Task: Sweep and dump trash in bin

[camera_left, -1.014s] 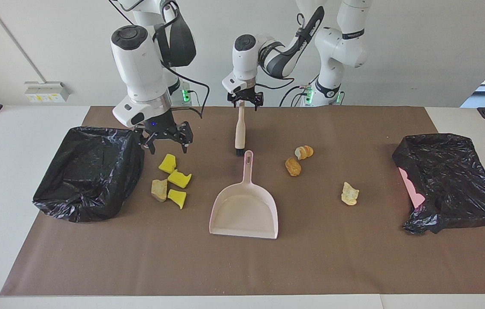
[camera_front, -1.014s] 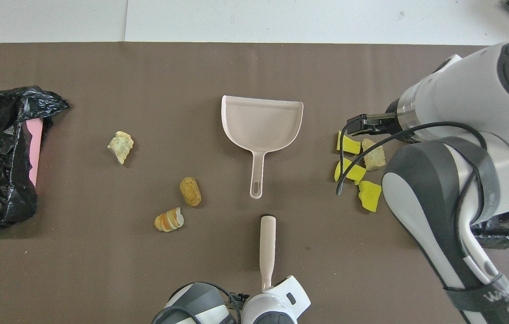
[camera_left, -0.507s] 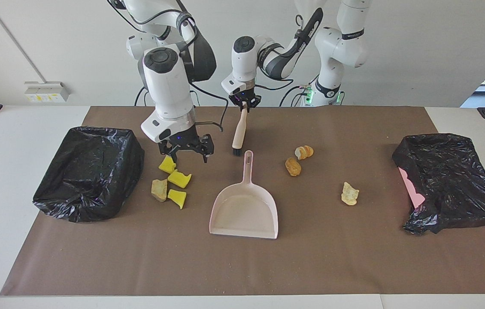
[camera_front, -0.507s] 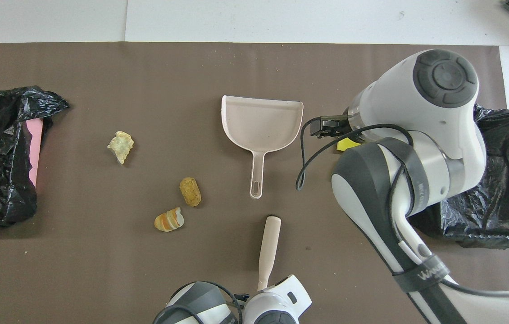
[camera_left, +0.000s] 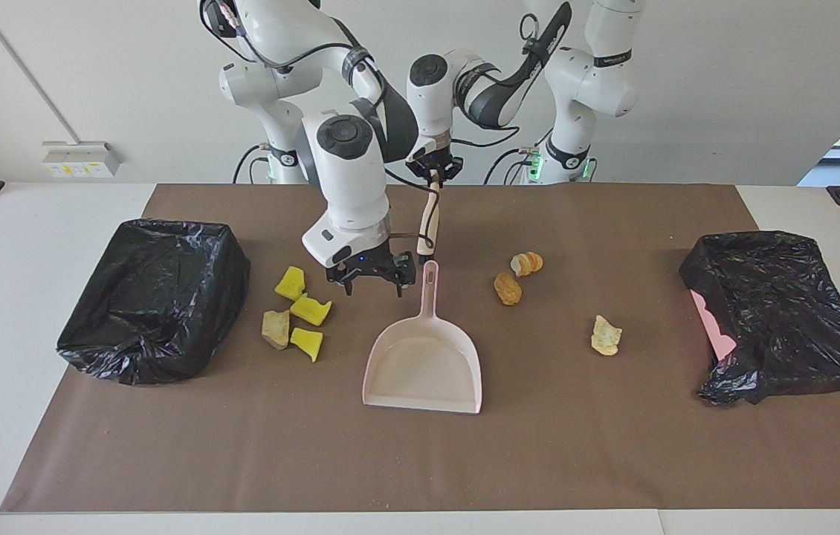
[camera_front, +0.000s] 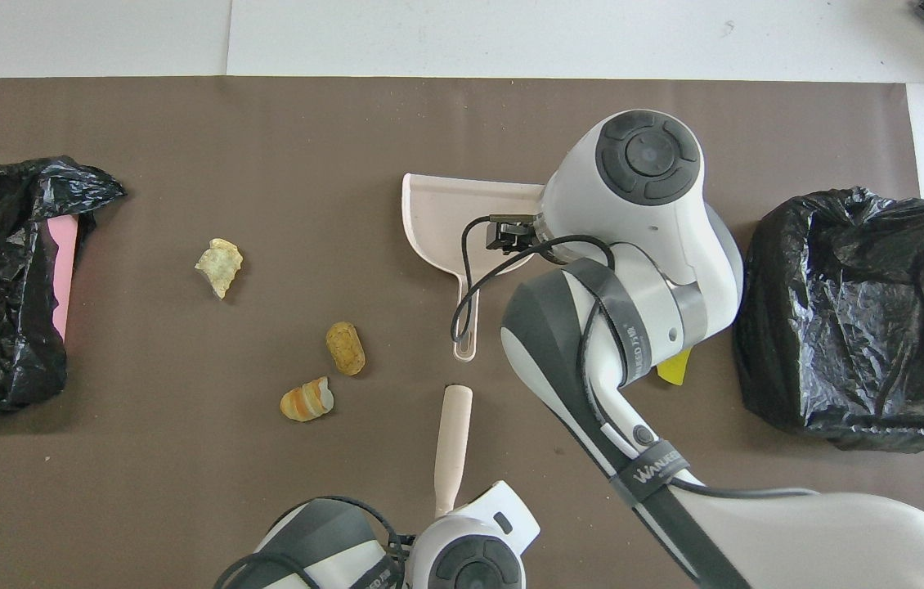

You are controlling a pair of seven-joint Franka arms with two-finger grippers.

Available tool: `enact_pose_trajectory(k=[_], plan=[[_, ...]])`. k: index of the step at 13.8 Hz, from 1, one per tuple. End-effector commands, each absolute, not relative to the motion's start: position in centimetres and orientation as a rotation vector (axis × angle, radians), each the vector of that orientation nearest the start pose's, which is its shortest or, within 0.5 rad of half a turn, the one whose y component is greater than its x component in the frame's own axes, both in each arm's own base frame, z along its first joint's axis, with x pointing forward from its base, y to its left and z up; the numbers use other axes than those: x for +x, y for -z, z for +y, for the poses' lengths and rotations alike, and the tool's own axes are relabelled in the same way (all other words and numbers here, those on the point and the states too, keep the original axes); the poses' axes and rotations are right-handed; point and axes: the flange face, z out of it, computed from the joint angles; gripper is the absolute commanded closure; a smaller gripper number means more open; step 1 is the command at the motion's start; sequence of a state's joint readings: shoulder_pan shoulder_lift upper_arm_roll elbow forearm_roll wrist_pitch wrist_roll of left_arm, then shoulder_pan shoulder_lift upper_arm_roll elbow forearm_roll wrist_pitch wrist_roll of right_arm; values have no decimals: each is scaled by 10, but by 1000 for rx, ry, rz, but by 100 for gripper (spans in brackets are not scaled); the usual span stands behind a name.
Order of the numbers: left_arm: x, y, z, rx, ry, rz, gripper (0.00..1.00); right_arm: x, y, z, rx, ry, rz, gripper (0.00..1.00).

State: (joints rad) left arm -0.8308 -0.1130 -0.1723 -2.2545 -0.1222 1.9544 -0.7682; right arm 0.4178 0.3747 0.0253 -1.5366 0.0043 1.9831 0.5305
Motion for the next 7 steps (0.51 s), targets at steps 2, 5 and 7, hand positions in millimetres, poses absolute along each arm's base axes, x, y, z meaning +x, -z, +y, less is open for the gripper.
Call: enact_pose_trajectory(k=[2,5,7], plan=[[296,-439,-342,-2988,-239,104,100,612,-410,326,-3089,55,146,0],[357,-449,-266,-2983,-253,20,100,607,-399,341,-3075,66,135,0],[394,-446,-218,-2966,-232,-4,100,601,-389,345,-3077,33,137,0]])
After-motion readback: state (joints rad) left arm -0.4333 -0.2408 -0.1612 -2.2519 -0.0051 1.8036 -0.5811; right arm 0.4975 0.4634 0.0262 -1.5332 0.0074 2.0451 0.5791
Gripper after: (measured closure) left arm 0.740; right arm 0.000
